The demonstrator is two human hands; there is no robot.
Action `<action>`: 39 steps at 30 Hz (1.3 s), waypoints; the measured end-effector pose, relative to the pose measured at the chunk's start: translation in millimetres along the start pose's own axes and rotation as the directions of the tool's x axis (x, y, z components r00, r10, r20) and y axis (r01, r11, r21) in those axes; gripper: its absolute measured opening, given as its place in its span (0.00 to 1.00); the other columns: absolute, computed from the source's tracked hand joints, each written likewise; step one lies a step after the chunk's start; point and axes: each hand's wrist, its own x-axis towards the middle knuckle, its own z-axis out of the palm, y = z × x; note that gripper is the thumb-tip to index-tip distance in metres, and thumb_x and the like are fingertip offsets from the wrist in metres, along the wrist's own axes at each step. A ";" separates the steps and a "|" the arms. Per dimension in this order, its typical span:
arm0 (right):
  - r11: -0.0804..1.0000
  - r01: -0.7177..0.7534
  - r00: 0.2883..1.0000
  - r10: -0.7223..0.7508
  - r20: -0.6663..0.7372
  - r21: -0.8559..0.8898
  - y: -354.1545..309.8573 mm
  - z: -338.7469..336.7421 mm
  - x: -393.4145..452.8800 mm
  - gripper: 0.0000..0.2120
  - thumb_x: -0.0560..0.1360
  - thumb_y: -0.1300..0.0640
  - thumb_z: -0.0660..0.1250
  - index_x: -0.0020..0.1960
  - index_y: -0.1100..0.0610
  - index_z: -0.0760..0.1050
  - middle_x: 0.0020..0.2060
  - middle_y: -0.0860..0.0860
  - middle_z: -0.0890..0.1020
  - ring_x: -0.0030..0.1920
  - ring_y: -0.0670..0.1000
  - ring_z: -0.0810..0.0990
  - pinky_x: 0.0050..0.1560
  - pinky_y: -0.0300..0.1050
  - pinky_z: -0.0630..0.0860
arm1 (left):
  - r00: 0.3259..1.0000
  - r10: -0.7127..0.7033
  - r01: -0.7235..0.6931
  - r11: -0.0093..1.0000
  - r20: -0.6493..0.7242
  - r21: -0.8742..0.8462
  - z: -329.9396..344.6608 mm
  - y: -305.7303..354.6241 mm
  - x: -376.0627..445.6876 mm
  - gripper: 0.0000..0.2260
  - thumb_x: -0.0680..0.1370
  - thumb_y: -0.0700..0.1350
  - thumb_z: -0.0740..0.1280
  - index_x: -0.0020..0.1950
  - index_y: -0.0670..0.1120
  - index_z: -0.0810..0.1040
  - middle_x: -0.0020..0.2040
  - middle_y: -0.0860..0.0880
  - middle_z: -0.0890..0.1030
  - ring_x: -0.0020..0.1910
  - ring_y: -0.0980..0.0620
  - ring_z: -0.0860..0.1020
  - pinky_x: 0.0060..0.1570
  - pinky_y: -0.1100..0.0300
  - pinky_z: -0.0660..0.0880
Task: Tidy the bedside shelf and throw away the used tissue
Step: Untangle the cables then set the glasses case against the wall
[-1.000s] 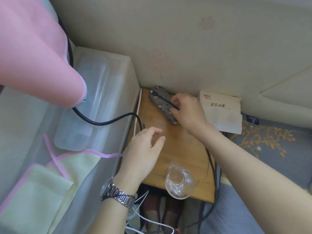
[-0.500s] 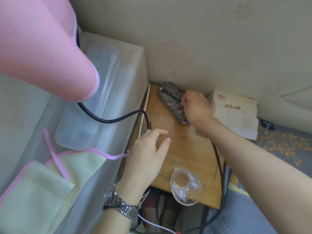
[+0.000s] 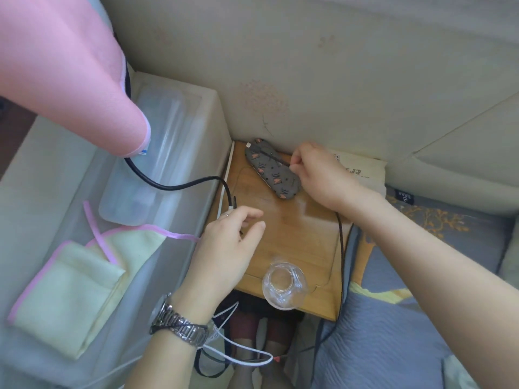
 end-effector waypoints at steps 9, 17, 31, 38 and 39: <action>0.996 0.044 0.999 -0.046 0.021 0.083 2.2 -58.6 -96.3 0.04 0.79 0.58 0.59 0.46 0.54 0.68 0.43 0.52 0.77 0.43 0.52 0.74 0.43 0.47 0.69 | 0.997 0.035 -0.037 0.999 -0.063 -0.028 -20.2 41.9 -52.4 0.08 0.76 0.49 0.65 0.54 0.55 0.79 0.53 0.59 0.80 0.51 0.64 0.77 0.50 0.66 0.73; 0.977 0.071 0.996 -0.080 0.037 0.199 -25.8 -78.2 -165.6 0.06 0.78 0.53 0.61 0.43 0.45 0.69 0.37 0.42 0.78 0.36 0.37 0.75 0.36 0.32 0.68 | 0.990 0.072 -0.073 0.997 -0.121 -0.006 -40.8 66.4 -105.8 0.08 0.76 0.48 0.65 0.53 0.54 0.80 0.50 0.58 0.82 0.50 0.61 0.79 0.49 0.65 0.73; 0.900 0.095 0.993 -0.057 -0.101 0.426 -97.8 -19.6 -302.2 0.02 0.75 0.58 0.67 0.43 0.52 0.76 0.34 0.46 0.80 0.31 0.40 0.75 0.36 0.38 0.75 | 0.951 -0.130 -0.026 0.870 -0.279 -0.493 -15.3 31.1 -235.4 0.08 0.72 0.55 0.69 0.45 0.53 0.81 0.41 0.55 0.85 0.41 0.65 0.81 0.39 0.71 0.73; 0.891 0.099 0.995 -0.082 -0.057 0.444 -115.1 11.2 -354.0 0.01 0.75 0.59 0.68 0.44 0.54 0.77 0.35 0.50 0.81 0.33 0.46 0.78 0.38 0.44 0.77 | 0.937 -0.266 -0.038 0.564 -0.225 -0.825 0.5 3.8 -286.8 0.09 0.72 0.47 0.72 0.50 0.49 0.78 0.40 0.50 0.86 0.42 0.53 0.84 0.38 0.62 0.78; 0.885 0.104 0.995 -0.094 -0.045 0.454 -117.8 15.4 -358.4 0.01 0.75 0.59 0.68 0.45 0.55 0.77 0.36 0.52 0.81 0.33 0.47 0.78 0.38 0.43 0.77 | 0.934 -0.280 -0.046 0.519 -0.221 -0.854 1.9 1.5 -291.5 0.10 0.72 0.45 0.72 0.52 0.48 0.77 0.38 0.50 0.86 0.42 0.51 0.84 0.37 0.63 0.78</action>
